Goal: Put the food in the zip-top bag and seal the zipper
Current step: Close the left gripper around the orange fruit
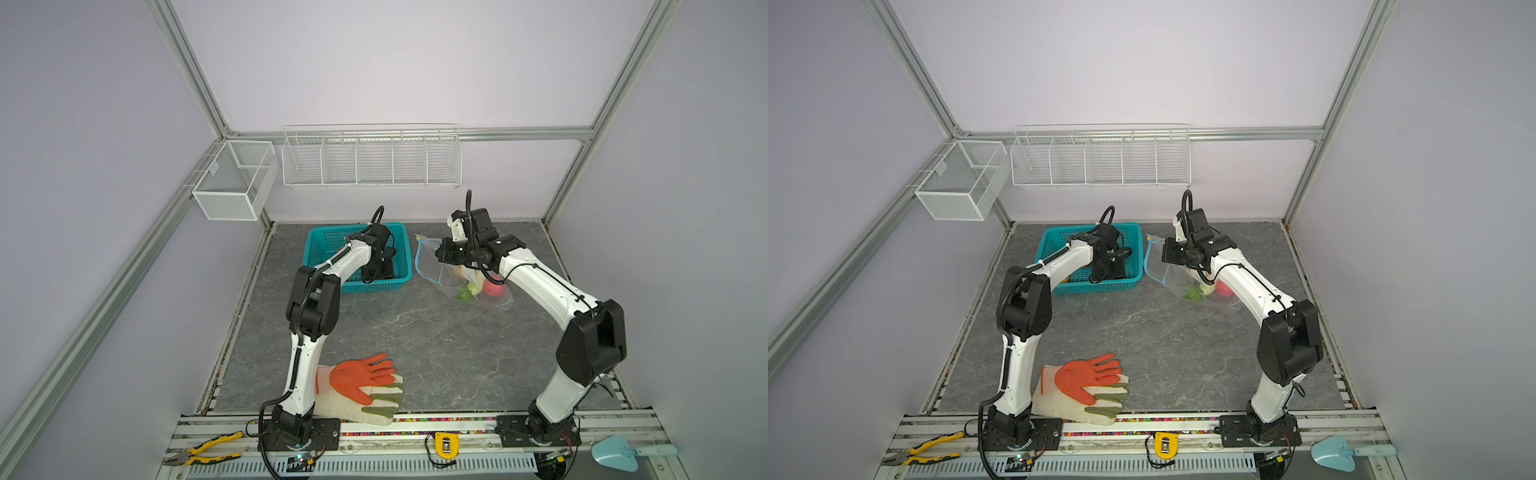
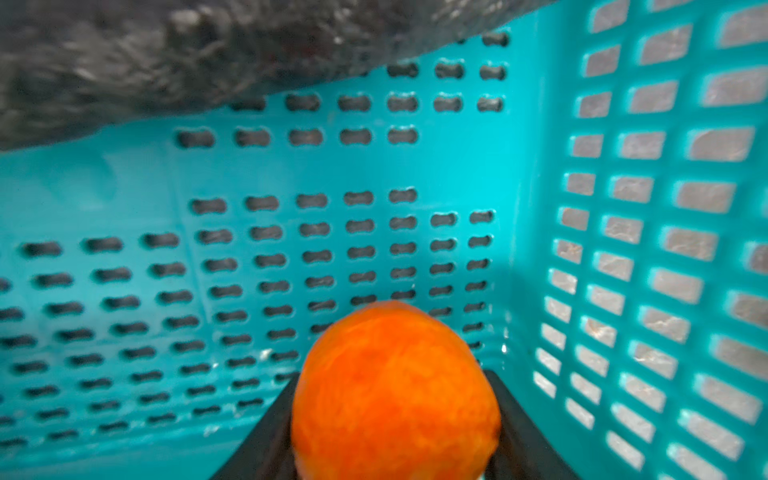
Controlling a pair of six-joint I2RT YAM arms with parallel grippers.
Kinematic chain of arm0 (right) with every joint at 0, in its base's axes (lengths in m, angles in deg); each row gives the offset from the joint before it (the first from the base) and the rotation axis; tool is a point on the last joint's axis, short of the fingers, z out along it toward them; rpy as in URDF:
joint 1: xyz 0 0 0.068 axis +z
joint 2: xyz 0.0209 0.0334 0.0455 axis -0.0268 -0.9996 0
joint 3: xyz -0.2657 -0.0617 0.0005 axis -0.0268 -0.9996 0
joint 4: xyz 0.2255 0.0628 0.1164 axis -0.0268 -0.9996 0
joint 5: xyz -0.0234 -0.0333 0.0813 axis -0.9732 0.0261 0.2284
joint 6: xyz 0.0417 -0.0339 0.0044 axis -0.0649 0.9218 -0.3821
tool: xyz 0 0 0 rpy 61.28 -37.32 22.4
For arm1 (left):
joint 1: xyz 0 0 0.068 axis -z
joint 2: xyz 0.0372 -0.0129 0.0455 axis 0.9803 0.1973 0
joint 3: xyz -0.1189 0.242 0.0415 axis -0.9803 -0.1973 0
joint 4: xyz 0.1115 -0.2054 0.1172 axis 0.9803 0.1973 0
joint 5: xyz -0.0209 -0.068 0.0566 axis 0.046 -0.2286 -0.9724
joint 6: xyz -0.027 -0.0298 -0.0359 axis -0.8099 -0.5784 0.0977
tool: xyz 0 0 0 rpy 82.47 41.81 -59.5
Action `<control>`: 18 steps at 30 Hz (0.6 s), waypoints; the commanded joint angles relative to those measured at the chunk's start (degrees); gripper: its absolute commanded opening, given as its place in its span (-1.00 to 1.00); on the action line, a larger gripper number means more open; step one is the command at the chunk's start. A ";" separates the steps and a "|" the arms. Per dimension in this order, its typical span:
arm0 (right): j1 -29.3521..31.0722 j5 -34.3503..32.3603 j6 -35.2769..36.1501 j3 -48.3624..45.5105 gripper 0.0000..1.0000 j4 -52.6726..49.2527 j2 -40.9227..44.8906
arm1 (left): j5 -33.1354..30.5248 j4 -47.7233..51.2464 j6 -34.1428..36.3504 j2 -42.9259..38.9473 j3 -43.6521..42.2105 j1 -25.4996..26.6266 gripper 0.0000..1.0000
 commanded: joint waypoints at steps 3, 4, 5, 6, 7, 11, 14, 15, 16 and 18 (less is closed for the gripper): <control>0.25 0.61 -0.87 -1.02 -0.86 1.19 1.20 | 0.50 -0.42 -0.98 -4.34 -2.10 -0.77 0.04; 0.30 0.60 -0.86 -1.03 -0.86 1.24 1.20 | 0.55 -0.49 -1.06 -4.64 -2.31 -0.88 0.05; 0.30 0.56 -0.87 -1.04 -0.86 1.20 1.20 | 0.69 -0.58 -1.18 -4.99 -2.50 -0.97 0.04; 0.27 0.55 -0.87 -1.05 -0.86 1.25 1.20 | 0.79 -0.63 -1.22 -5.28 -2.72 -1.05 0.04; 0.28 0.59 -0.86 -1.06 -0.86 1.31 1.20 | 0.89 -0.69 -1.38 -5.77 -2.98 -1.14 0.04; 0.22 0.79 -0.93 -0.87 -0.86 1.36 1.09 | 1.32 -0.79 -1.95 -7.77 -3.80 -1.41 0.03; 0.30 0.80 -0.80 -0.60 -0.86 1.14 1.02 | 3.00 -1.56 -3.30 -9.85 -5.28 -1.47 0.03; 0.30 0.73 -0.72 -0.52 -0.86 1.10 1.04 | 3.47 -1.93 -3.84 -10.53 -5.61 -1.45 0.02; 0.27 0.71 -0.69 -0.51 -0.86 1.13 1.11 | 4.07 -2.37 -4.19 -11.28 -6.05 -1.41 0.02; 0.27 0.78 -0.69 -0.34 -0.86 1.11 0.95 | 5.14 -2.98 -5.07 -12.66 -6.62 -1.41 0.01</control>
